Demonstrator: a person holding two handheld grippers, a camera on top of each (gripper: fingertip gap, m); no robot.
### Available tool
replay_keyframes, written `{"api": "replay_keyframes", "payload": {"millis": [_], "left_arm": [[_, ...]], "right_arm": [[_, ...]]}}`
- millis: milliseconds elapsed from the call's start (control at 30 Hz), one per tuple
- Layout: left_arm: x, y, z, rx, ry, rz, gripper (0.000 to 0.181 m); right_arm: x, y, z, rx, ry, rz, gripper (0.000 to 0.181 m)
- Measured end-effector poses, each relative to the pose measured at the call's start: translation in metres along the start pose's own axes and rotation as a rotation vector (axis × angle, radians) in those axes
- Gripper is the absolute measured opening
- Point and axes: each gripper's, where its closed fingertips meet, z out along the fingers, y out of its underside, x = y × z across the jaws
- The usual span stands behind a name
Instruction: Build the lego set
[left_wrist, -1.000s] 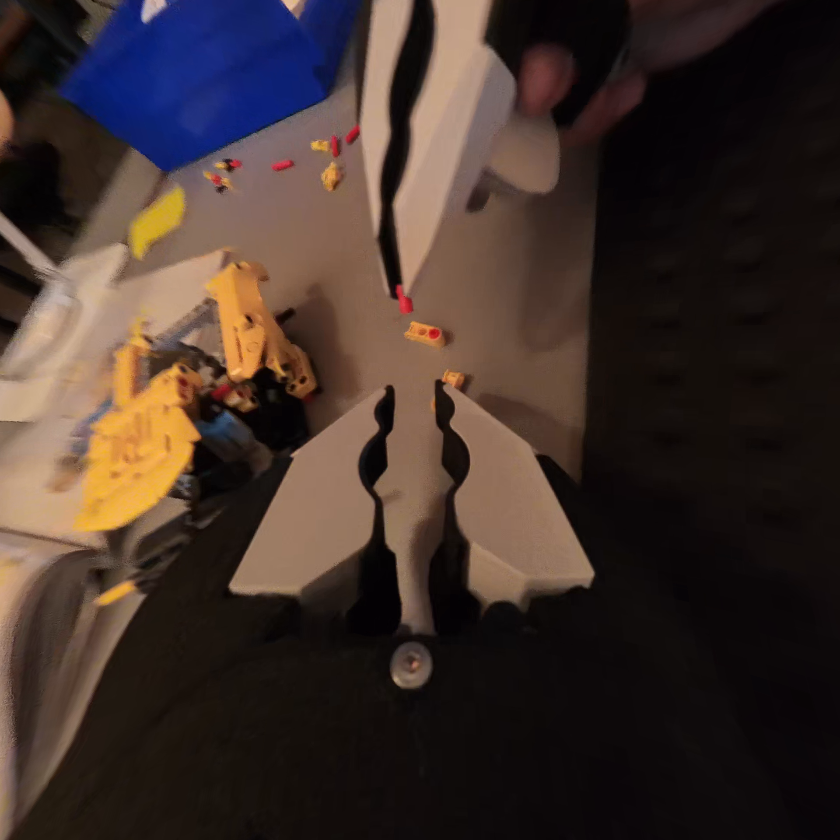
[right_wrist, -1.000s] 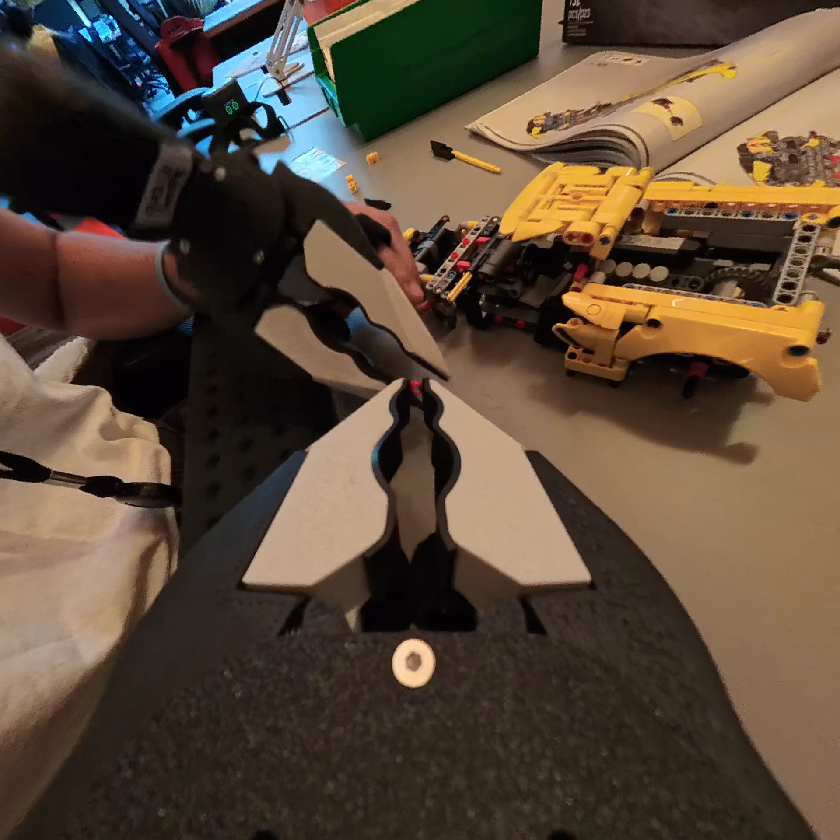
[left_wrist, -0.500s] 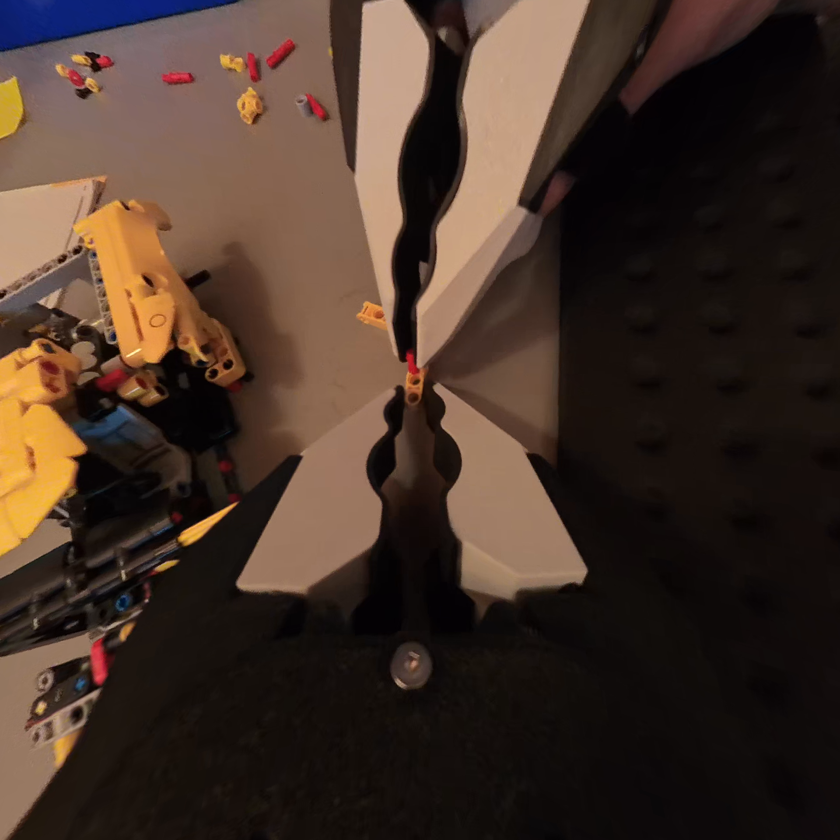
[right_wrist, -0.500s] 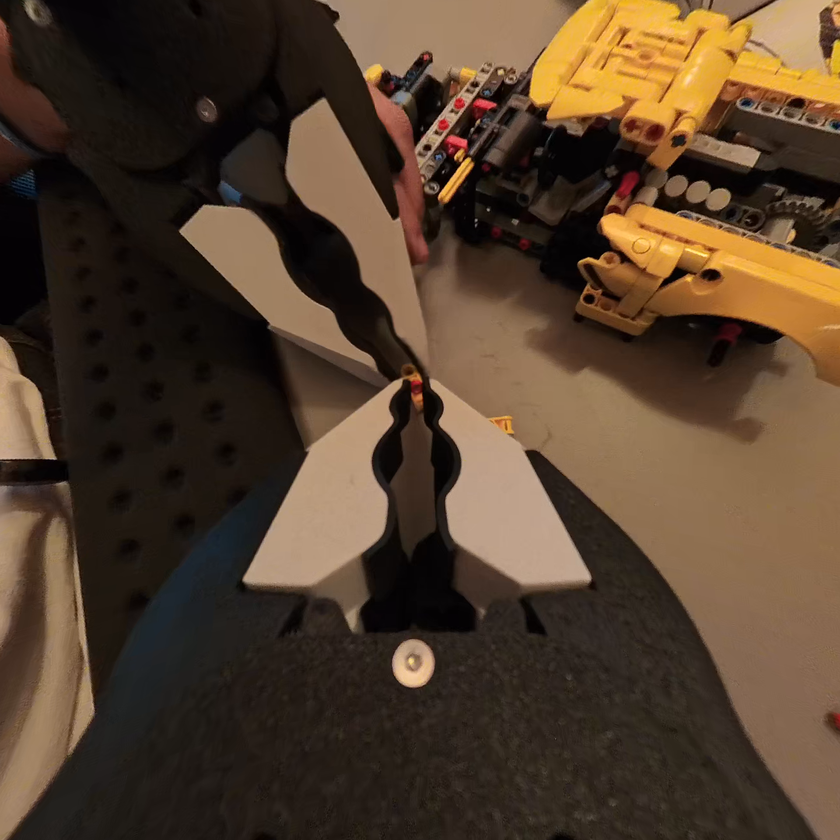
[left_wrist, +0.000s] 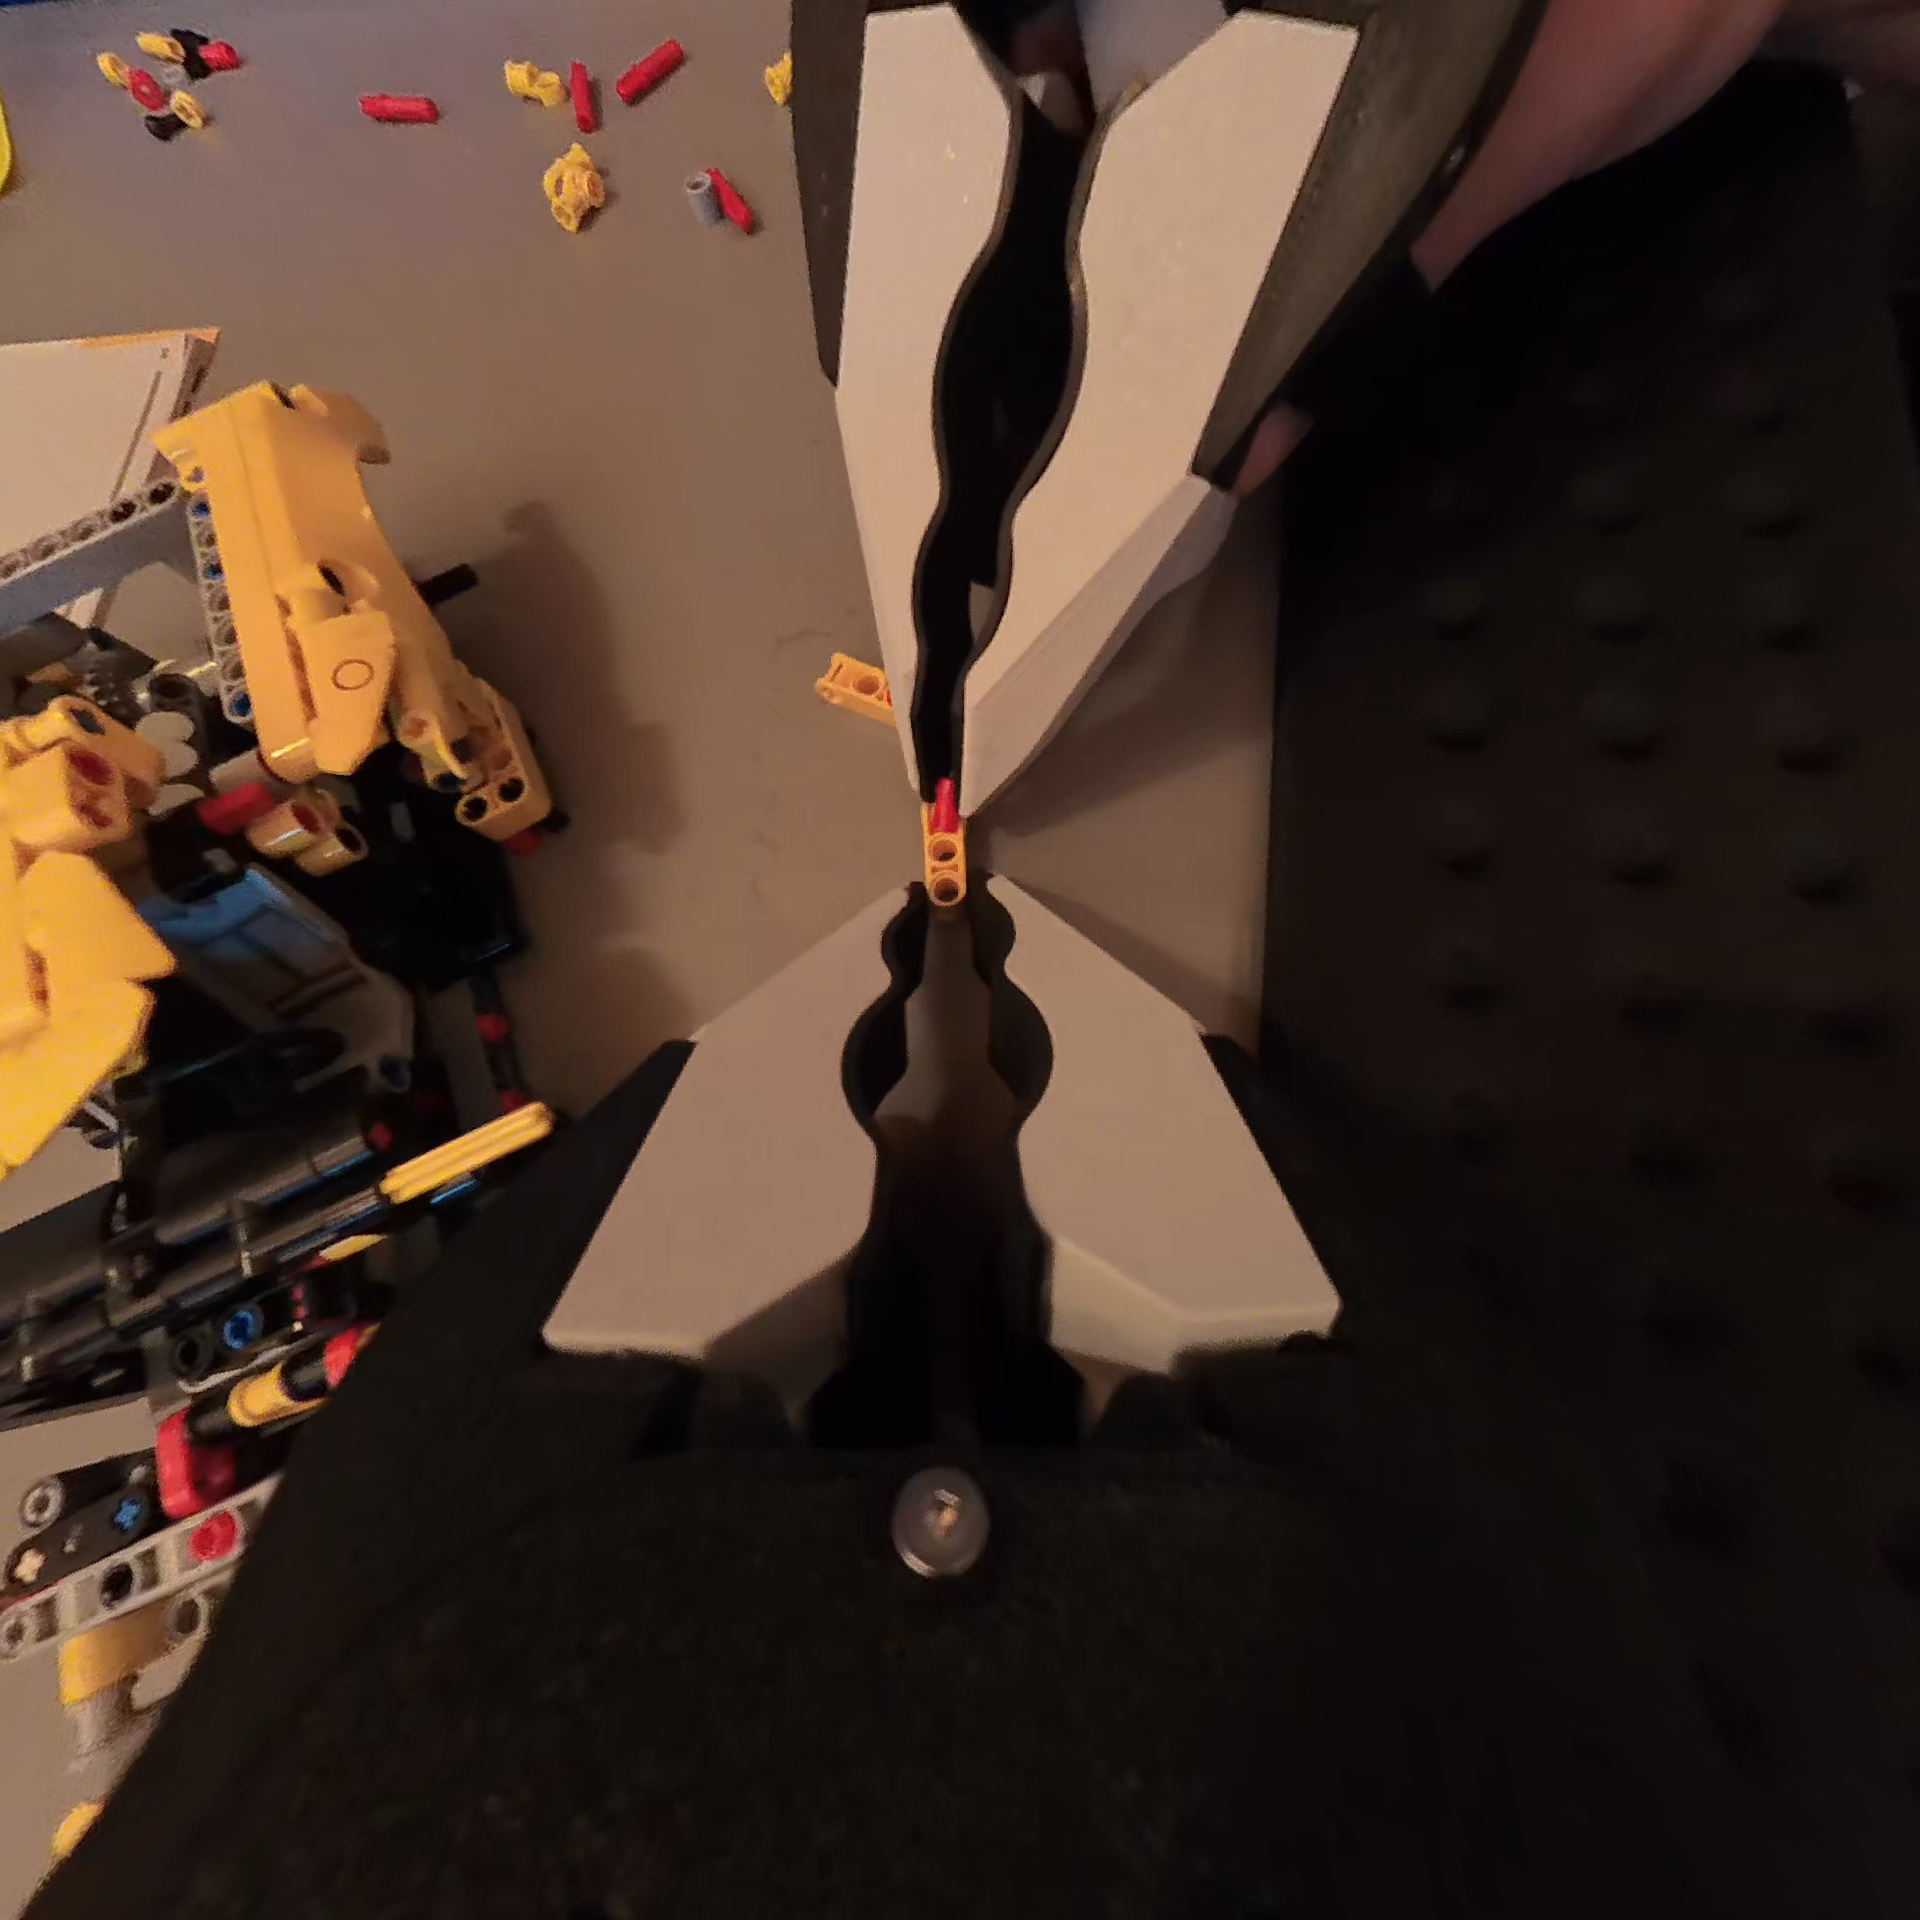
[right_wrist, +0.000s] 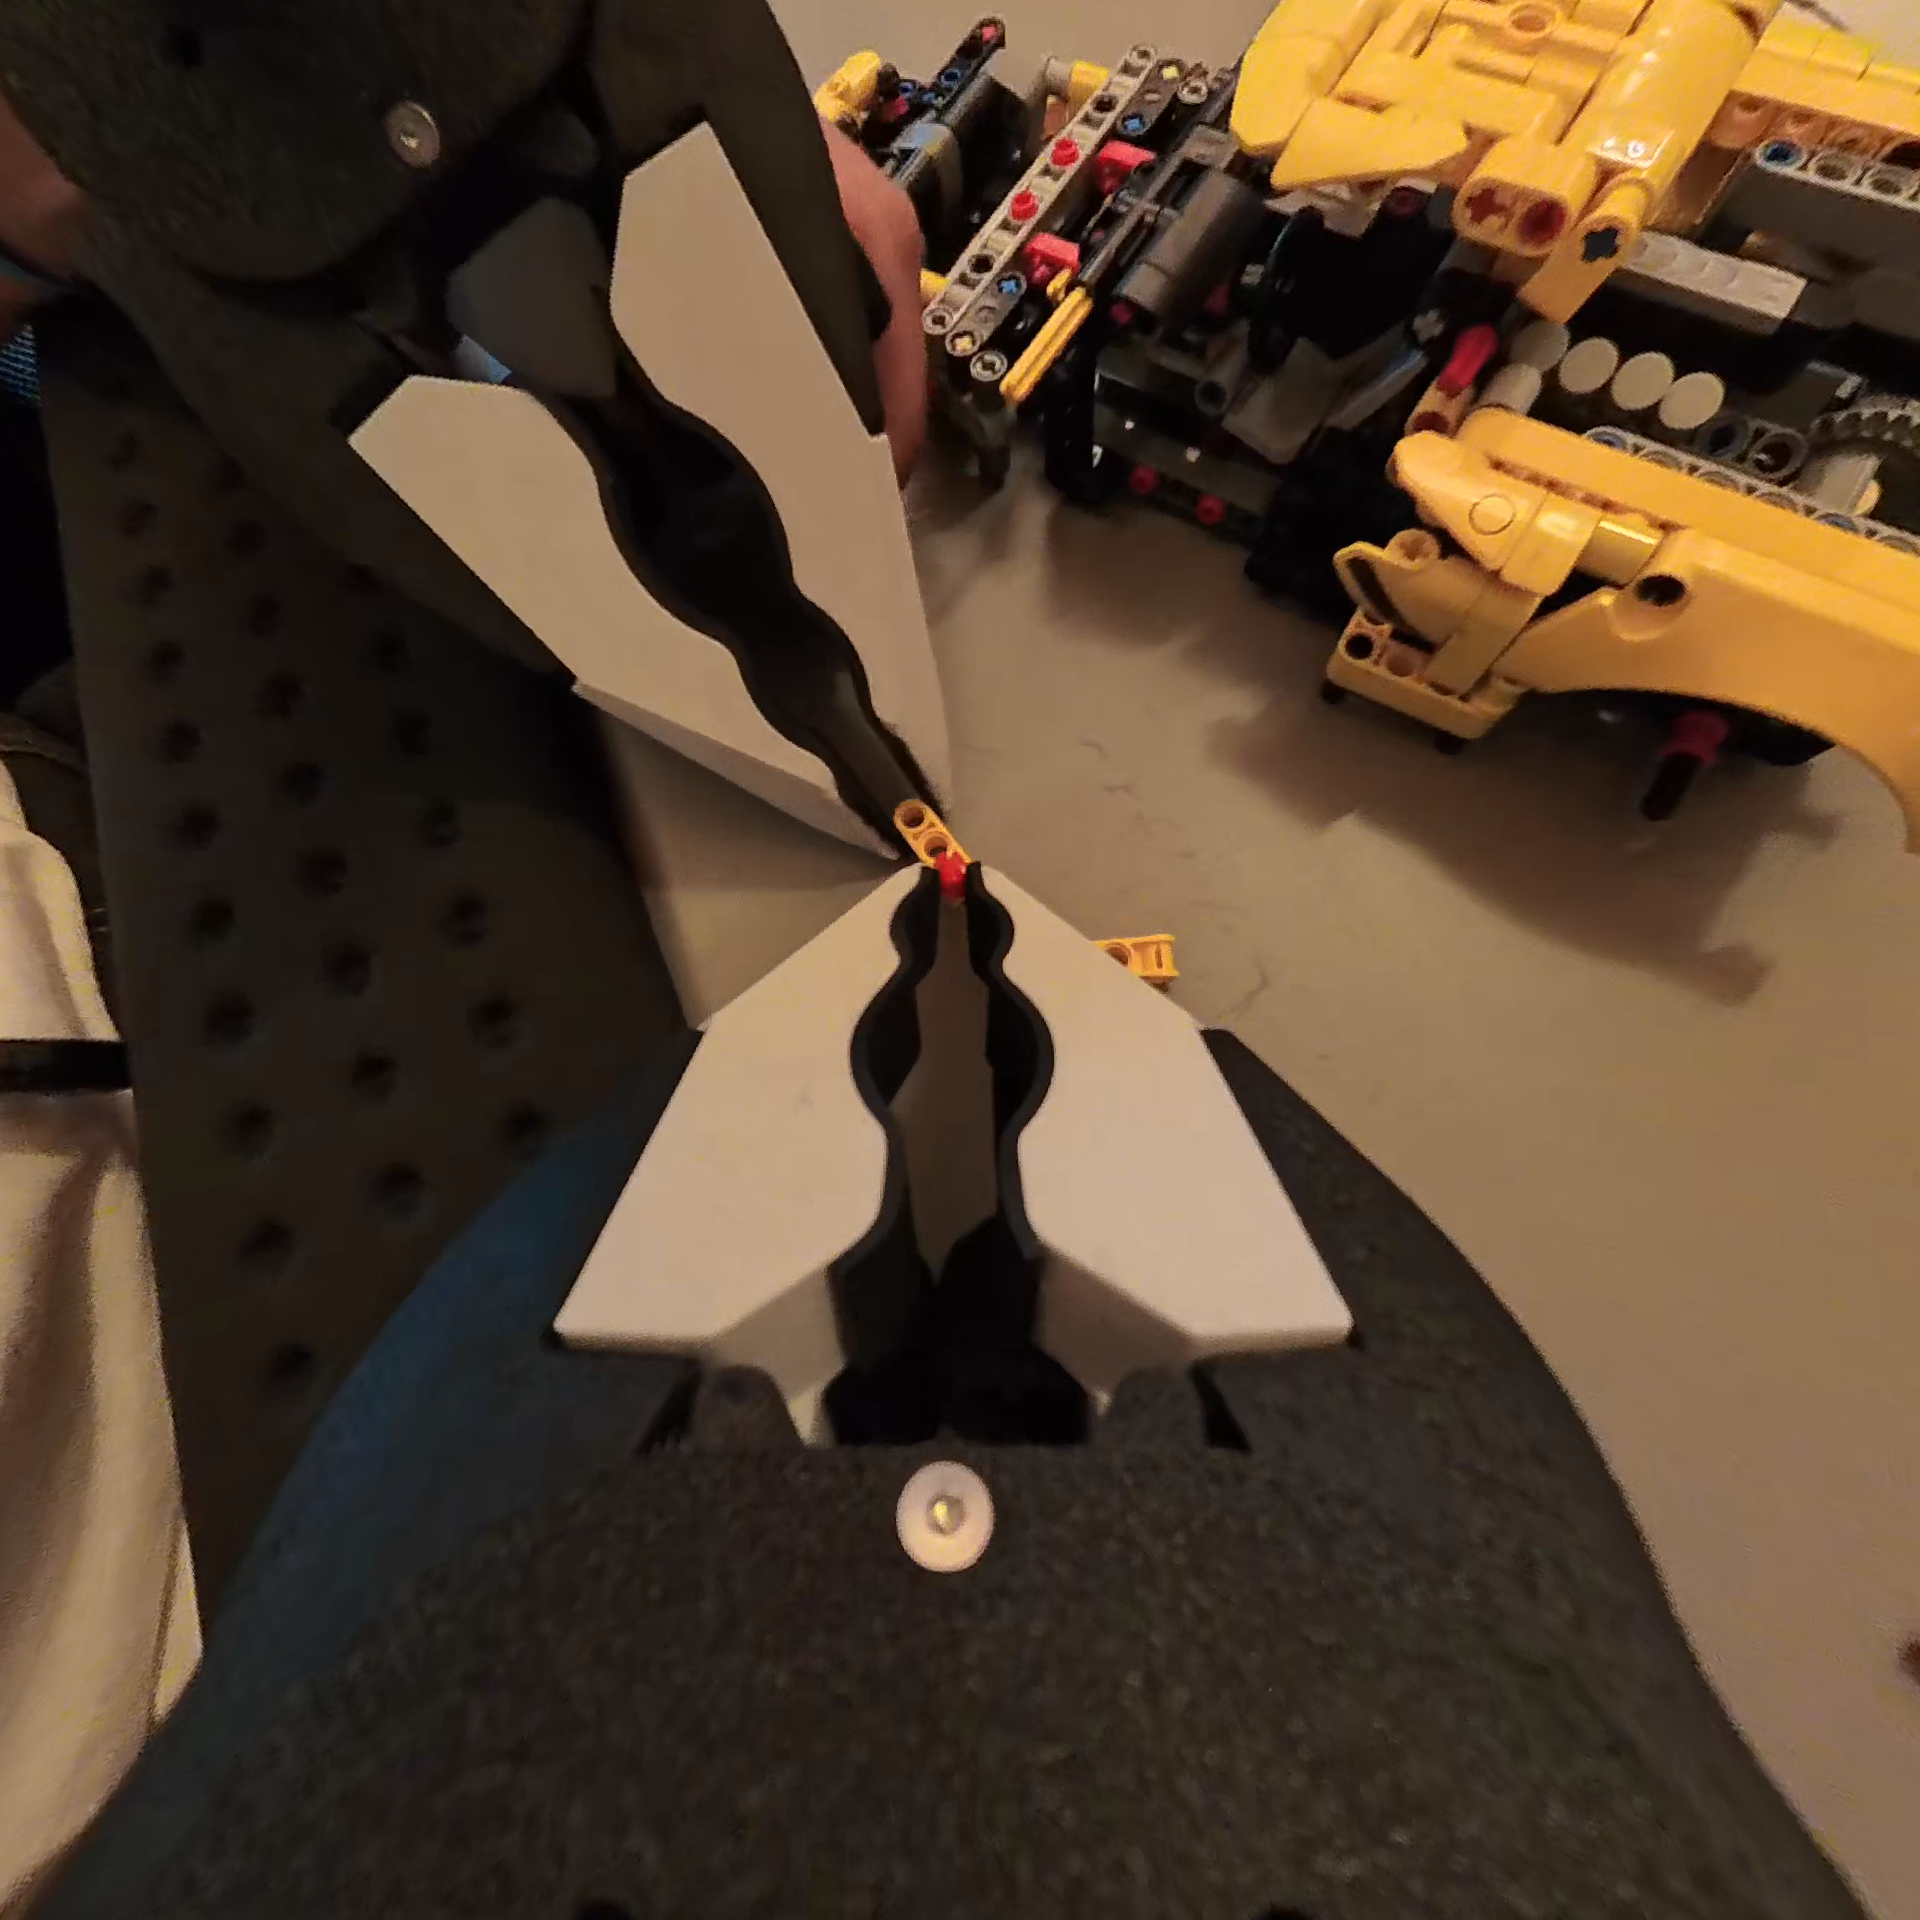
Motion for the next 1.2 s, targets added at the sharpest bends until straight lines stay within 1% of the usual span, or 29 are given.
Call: {"api": "replay_keyframes", "payload": {"millis": [67, 167, 233, 267, 367, 400, 500, 600, 667, 767, 867, 933, 1067, 1200], "left_arm": [[-0.001, -0.001, 0.0, 0.004, -0.025, 0.043, 0.007], [-0.004, -0.005, -0.002, 0.021, -0.11, 0.16, 0.007], [-0.004, -0.013, -0.007, 0.061, -0.123, 0.168, 0.007], [-0.003, -0.02, -0.011, 0.101, -0.127, 0.172, 0.007], [-0.003, -0.038, -0.02, 0.205, -0.121, 0.141, 0.007], [-0.004, -0.037, -0.02, 0.207, -0.118, 0.13, 0.007], [-0.009, -0.019, -0.015, 0.124, -0.131, 0.131, 0.007], [-0.004, -0.019, -0.016, 0.137, -0.083, 0.106, 0.007], [-0.004, -0.02, -0.017, 0.143, -0.088, 0.115, 0.007], [0.0, -0.034, -0.025, 0.232, -0.054, 0.082, 0.007], [0.0, -0.049, -0.036, 0.327, -0.053, 0.087, 0.007], [0.002, -0.051, -0.037, 0.348, -0.046, 0.096, 0.007], [0.003, -0.055, -0.039, 0.374, -0.046, 0.103, 0.007], [0.004, -0.055, -0.04, 0.382, -0.03, 0.088, 0.007]], "right_arm": [[0.0, -0.001, -0.001, 0.006, -0.004, 0.006, 0.004], [0.0, -0.006, -0.004, 0.042, 0.007, -0.011, 0.004], [0.001, -0.008, -0.007, 0.065, 0.009, -0.007, 0.004], [0.001, -0.01, -0.008, 0.075, 0.006, -0.005, 0.004], [-0.002, -0.01, -0.008, 0.078, -0.008, -0.013, 0.004], [-0.002, -0.01, -0.008, 0.078, -0.003, -0.019, 0.004], [-0.001, -0.015, -0.013, 0.124, -0.029, 0.013, 0.004], [-0.002, -0.018, -0.016, 0.148, -0.043, 0.02, 0.004], [-0.005, -0.018, -0.016, 0.153, -0.079, 0.034, 0.004], [-0.008, -0.026, -0.024, 0.224, -0.12, 0.048, 0.004], [-0.014, -0.037, -0.036, 0.312, -0.166, 0.044, 0.004], [-0.017, -0.041, -0.041, 0.347, -0.193, 0.043, 0.004], [-0.018, -0.044, -0.043, 0.37, -0.185, 0.034, 0.004], [-0.019, -0.043, -0.042, 0.363, -0.195, 0.039, 0.004]]}}
